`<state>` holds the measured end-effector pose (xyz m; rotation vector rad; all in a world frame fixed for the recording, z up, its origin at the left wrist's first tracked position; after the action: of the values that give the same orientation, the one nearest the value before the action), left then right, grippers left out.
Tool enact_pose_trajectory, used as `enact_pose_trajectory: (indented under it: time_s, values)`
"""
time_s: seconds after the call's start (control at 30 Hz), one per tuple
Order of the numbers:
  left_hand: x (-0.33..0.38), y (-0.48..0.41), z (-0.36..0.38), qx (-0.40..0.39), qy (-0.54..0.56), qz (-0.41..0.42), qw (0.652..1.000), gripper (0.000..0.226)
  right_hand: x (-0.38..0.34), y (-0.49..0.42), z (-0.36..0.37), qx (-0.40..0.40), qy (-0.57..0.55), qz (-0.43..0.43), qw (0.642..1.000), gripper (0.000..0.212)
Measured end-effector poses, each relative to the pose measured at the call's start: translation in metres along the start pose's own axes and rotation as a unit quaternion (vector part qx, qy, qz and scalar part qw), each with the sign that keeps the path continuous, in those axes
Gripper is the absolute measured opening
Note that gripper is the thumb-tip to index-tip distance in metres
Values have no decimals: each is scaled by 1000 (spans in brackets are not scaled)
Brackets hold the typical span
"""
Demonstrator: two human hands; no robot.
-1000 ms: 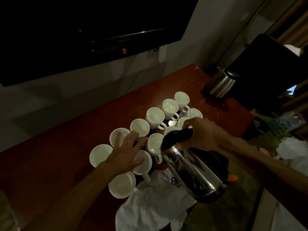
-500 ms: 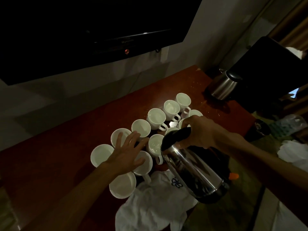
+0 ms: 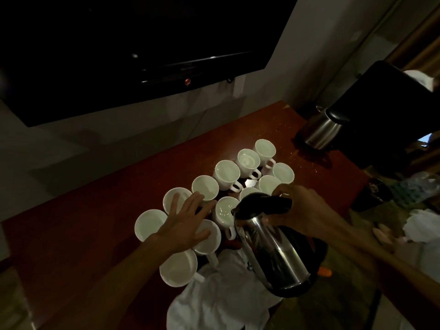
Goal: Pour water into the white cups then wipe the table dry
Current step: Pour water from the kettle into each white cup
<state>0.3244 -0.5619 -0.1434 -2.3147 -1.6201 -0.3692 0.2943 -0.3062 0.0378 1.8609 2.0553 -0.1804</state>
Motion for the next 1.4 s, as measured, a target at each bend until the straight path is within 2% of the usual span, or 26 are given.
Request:
enact_pose_trajectory:
  time_s: [0.33, 0.5, 0.67, 0.87, 0.97, 1.13, 1.4]
  values:
    - [5, -8, -18, 9, -14, -20, 1000, 80, 13, 29, -19, 59, -67, -6, 996, 54]
    - [-1, -9, -34, 42, -36, -22, 998, 78, 2, 22, -27, 60, -79, -13, 995, 52]
    - [-7, -6, -51, 38, -31, -41, 998, 78, -22, -2, -39, 76, -80, -52, 993, 46]
    - [-10, 4, -58, 19, -26, -70, 997, 76, -62, -44, -43, 28, -53, -96, 994, 37]
    - [-14, 6, -56, 15, -6, -78, 997, 75, -77, -63, -34, 4, -24, -123, 992, 41]
    - [-24, 5, -49, 17, -17, -70, 997, 69, -87, -92, -14, -42, 28, -125, 991, 39]
    - [-27, -4, -36, 15, -27, -52, 998, 74, -92, -115, 3, -108, 60, -99, 987, 42]
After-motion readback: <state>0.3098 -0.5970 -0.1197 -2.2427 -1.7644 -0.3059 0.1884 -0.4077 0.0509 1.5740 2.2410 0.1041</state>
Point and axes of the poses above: each hand's wrist, its own y-axis away from the middle knuckle, its own z-axis out of the palm, x = y × z, the point moved 1 cm from there along -y, towards the middle knuckle, and after that the axes turned 15 degrees about x, right-handed, at the moved point
